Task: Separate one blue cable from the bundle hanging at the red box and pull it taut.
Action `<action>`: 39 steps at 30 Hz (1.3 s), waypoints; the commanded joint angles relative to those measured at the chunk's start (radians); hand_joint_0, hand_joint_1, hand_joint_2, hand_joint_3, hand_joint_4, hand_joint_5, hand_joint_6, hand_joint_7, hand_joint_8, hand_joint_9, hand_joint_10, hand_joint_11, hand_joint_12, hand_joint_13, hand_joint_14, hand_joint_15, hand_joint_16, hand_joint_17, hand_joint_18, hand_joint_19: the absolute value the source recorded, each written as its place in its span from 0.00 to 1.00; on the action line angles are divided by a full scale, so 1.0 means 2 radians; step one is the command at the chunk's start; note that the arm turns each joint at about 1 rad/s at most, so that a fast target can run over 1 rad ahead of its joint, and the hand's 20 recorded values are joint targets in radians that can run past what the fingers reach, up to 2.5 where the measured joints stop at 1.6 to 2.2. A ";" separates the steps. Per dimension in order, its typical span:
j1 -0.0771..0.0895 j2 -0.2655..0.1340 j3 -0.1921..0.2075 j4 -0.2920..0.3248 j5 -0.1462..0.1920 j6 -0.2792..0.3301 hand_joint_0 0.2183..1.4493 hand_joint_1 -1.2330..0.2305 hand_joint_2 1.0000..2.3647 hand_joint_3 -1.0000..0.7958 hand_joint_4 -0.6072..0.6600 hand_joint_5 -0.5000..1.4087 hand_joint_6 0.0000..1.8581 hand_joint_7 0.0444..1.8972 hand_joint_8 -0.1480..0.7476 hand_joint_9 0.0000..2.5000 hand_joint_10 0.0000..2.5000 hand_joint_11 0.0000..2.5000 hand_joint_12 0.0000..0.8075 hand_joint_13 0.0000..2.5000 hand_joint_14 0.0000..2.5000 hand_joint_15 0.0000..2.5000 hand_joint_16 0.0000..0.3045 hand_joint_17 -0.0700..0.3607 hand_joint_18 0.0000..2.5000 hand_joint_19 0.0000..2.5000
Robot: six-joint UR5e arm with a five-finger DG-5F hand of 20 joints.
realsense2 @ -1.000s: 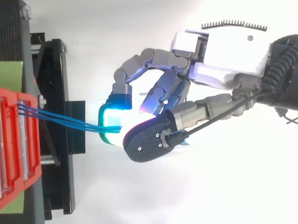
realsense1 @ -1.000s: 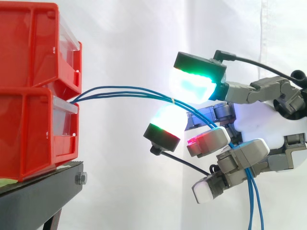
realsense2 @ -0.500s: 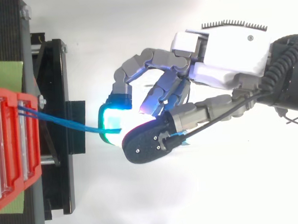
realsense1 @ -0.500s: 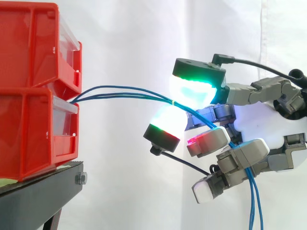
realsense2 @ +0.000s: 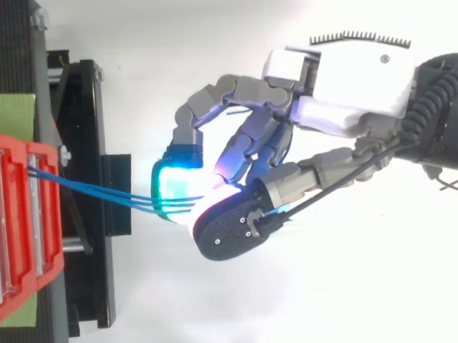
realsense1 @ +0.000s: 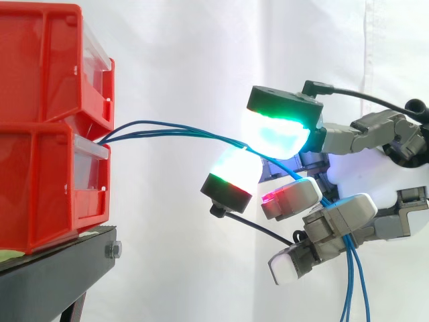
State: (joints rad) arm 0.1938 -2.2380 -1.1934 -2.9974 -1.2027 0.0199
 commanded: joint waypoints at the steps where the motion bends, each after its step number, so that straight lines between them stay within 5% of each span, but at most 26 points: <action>1: 0.000 0.000 0.001 0.000 0.000 0.000 0.49 0.24 0.00 0.28 0.40 0.15 0.49 0.50 0.42 0.47 0.00 0.59 0.35 0.59 0.00 0.59 0.15 0.40 0.27 0.24; 16: 0.000 0.000 0.000 -0.008 0.000 0.001 0.35 0.17 0.00 0.28 0.43 0.16 0.49 0.50 0.40 0.46 0.00 0.60 0.34 0.58 0.00 0.59 0.15 0.40 0.27 0.23; 26: -0.003 0.001 0.000 -0.010 -0.002 0.002 0.21 0.31 0.00 0.28 0.49 0.16 0.48 0.47 0.47 0.47 0.00 0.58 0.42 0.59 0.00 0.58 0.18 0.45 0.28 0.24; 33: -0.003 0.001 0.000 -0.010 -0.002 0.002 0.30 0.44 0.00 0.28 0.47 0.16 0.47 0.48 0.44 0.47 0.01 0.58 0.36 0.58 0.00 0.58 0.16 0.42 0.26 0.25; 39: -0.005 0.001 0.001 -0.011 -0.002 0.002 0.34 0.37 0.01 0.38 0.45 0.16 0.48 0.52 0.43 0.47 0.00 0.59 0.35 0.58 0.00 0.58 0.16 0.42 0.27 0.24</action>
State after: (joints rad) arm 0.1848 -2.2366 -1.1932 -3.0182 -1.2072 0.0241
